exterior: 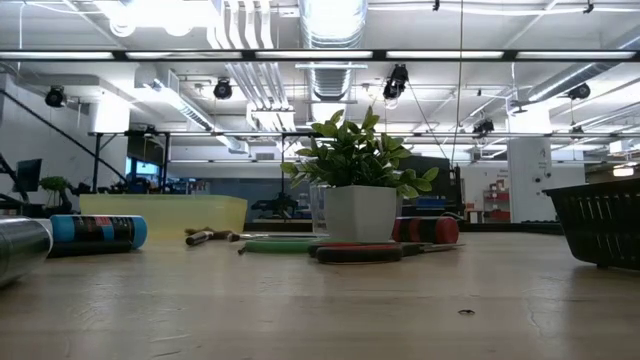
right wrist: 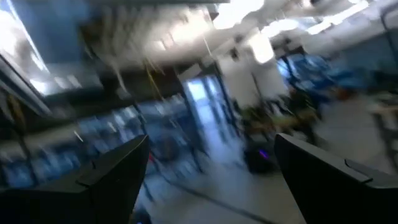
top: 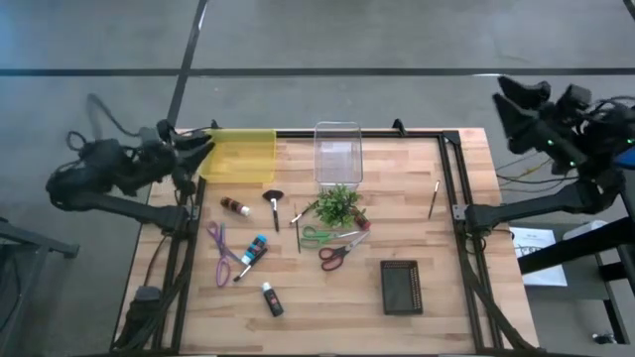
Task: Pick & Place Paint Supplies
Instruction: Put the highlighter brush into the transparent bin
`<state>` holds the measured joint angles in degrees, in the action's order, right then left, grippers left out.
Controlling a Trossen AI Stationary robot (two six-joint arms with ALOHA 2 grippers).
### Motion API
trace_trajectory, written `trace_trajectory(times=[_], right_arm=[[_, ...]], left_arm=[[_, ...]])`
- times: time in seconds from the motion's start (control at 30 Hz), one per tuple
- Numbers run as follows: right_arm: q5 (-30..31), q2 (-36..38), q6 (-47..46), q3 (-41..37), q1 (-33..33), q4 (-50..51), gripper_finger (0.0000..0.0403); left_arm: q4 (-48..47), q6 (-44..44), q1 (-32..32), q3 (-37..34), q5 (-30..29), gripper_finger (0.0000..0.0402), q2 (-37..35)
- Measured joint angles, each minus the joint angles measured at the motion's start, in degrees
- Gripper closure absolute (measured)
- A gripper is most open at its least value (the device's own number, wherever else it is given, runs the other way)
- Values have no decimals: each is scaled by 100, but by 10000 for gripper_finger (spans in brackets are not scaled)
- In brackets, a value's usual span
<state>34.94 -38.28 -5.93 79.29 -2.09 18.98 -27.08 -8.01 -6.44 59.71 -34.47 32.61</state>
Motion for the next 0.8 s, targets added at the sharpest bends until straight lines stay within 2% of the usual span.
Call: trace_trajectory(times=[0.1, 0.17, 0.23, 0.4, 0.47, 0.57, 0.8], right_arm=[[-1, -512, 131, 676, -2, 479, 58], [-95, -812, 207, 1067, -2, 445, 58], [-487, -1075, 221, 1451, -2, 439, 58], [-1986, -1564, 840, 2250, -2, 425, 58], [-2273, -1723, 1031, 2513, -4, 452, 58], [-2260, -1888, 1085, 2863, -2, 650, 58], [-1567, -2117, 1061, 3349, -2, 1842, 58]], left_arm=[[-1736, -936, 0, 778, -20, 283, 628], [-2380, -1330, 0, 1094, 131, 283, 935], [-2661, -1524, 0, 1238, 329, 283, 1135], [-2688, -1656, -2, 1193, 708, 283, 1354], [-2692, -1757, 0, 1175, 708, 283, 1399], [-2651, -1863, 0, 1122, 707, 283, 1404], [-2530, -1952, 0, 1118, 706, 283, 1402]])
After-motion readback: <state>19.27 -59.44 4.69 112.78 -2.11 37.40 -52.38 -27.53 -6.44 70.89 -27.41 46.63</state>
